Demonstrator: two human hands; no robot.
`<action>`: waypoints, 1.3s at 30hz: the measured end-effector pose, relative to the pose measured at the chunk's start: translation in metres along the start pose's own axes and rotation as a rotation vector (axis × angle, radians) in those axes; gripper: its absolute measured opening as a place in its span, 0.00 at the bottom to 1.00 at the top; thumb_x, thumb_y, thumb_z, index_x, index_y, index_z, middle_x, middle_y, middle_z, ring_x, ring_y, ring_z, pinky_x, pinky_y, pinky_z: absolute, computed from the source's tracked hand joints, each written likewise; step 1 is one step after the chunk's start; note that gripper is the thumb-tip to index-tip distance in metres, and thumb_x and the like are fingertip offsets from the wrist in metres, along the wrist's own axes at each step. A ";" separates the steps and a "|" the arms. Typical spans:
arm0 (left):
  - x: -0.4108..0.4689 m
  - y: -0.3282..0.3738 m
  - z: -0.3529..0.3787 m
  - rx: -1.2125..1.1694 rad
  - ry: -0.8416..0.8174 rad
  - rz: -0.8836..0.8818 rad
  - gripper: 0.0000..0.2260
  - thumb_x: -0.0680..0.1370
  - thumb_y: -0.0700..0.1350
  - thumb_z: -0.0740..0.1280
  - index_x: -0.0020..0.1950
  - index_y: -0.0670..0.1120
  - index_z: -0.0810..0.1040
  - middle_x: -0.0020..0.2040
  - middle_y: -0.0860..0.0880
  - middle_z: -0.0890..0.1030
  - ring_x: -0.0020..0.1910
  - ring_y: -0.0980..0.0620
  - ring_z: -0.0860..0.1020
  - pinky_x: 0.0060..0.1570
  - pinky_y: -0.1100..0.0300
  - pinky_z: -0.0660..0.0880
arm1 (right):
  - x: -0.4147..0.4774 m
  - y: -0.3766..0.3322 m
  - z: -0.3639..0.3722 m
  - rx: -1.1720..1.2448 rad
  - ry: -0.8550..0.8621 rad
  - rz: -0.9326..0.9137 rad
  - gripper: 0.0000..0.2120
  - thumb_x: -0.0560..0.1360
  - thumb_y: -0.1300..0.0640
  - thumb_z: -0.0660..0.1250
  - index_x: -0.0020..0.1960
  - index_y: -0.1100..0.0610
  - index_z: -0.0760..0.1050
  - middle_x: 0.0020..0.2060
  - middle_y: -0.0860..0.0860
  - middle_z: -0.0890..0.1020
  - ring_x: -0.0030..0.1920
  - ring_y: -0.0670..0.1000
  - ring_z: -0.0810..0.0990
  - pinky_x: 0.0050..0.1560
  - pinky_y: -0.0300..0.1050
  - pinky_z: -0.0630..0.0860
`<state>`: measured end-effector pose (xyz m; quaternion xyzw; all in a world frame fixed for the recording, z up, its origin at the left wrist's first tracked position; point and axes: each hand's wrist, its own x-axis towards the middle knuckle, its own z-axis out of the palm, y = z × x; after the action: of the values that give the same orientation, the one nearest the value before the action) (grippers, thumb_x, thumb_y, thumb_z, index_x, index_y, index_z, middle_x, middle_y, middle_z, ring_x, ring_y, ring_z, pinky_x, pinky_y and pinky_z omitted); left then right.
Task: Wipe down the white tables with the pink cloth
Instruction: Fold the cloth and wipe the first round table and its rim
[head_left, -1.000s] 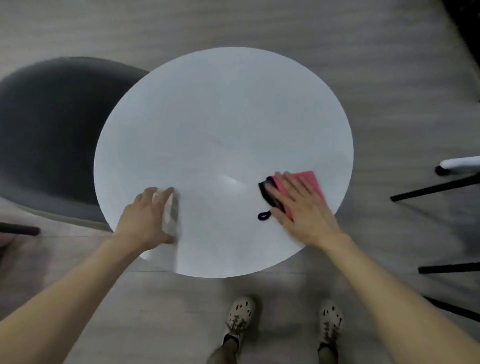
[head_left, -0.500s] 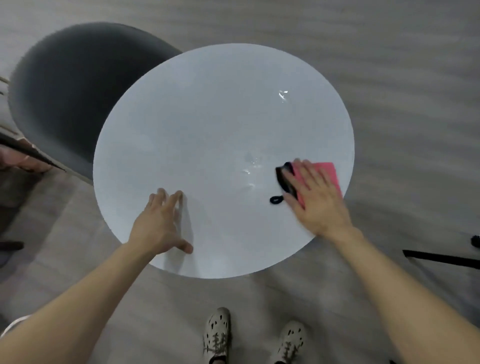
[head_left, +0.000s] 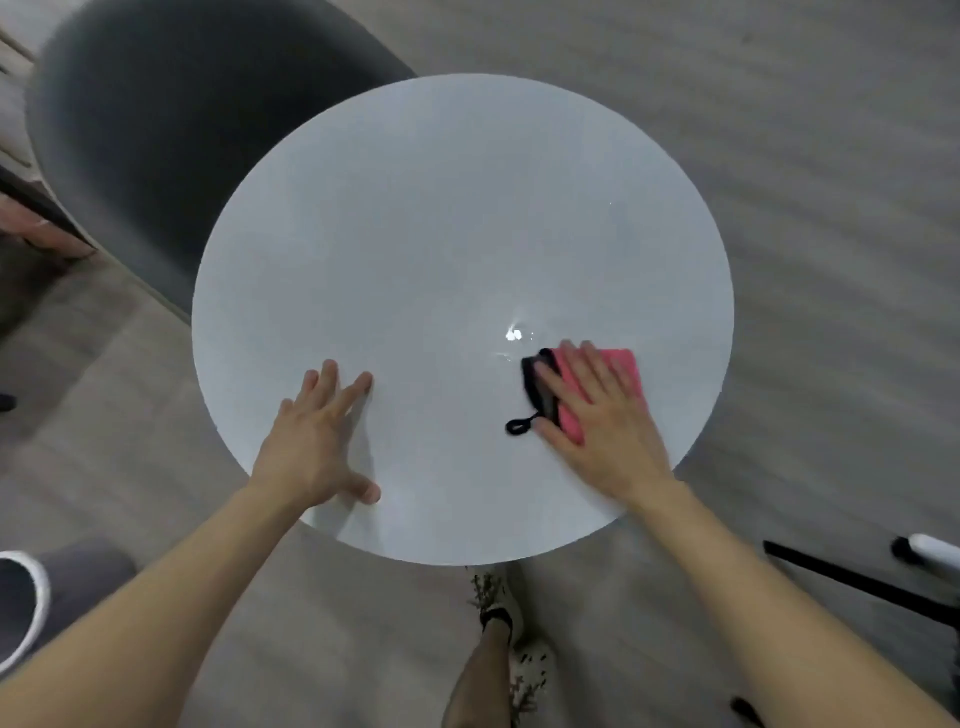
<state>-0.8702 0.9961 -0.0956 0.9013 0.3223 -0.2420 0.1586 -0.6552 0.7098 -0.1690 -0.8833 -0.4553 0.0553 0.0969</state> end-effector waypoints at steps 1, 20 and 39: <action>0.000 -0.001 0.001 -0.005 -0.010 0.002 0.71 0.59 0.65 0.88 0.90 0.60 0.45 0.89 0.49 0.39 0.89 0.45 0.40 0.86 0.40 0.50 | 0.000 0.024 -0.008 -0.022 0.014 0.155 0.34 0.87 0.30 0.49 0.89 0.43 0.52 0.89 0.49 0.50 0.88 0.52 0.45 0.86 0.61 0.51; 0.001 -0.001 0.003 0.036 -0.028 -0.006 0.71 0.63 0.67 0.85 0.89 0.59 0.37 0.89 0.46 0.33 0.88 0.42 0.35 0.88 0.41 0.44 | 0.058 -0.090 0.026 0.056 -0.046 -0.182 0.32 0.89 0.39 0.53 0.89 0.48 0.51 0.89 0.50 0.50 0.88 0.52 0.46 0.85 0.62 0.55; 0.007 0.009 -0.035 -0.055 -0.002 -0.136 0.62 0.69 0.61 0.84 0.90 0.56 0.46 0.90 0.55 0.54 0.89 0.51 0.54 0.77 0.52 0.72 | 0.114 -0.075 0.026 0.148 -0.358 -1.147 0.30 0.90 0.41 0.55 0.89 0.47 0.54 0.89 0.49 0.51 0.88 0.54 0.47 0.86 0.63 0.52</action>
<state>-0.8476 1.0084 -0.0696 0.8724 0.3893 -0.2440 0.1665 -0.6531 0.8482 -0.1793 -0.4649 -0.8630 0.1737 0.0944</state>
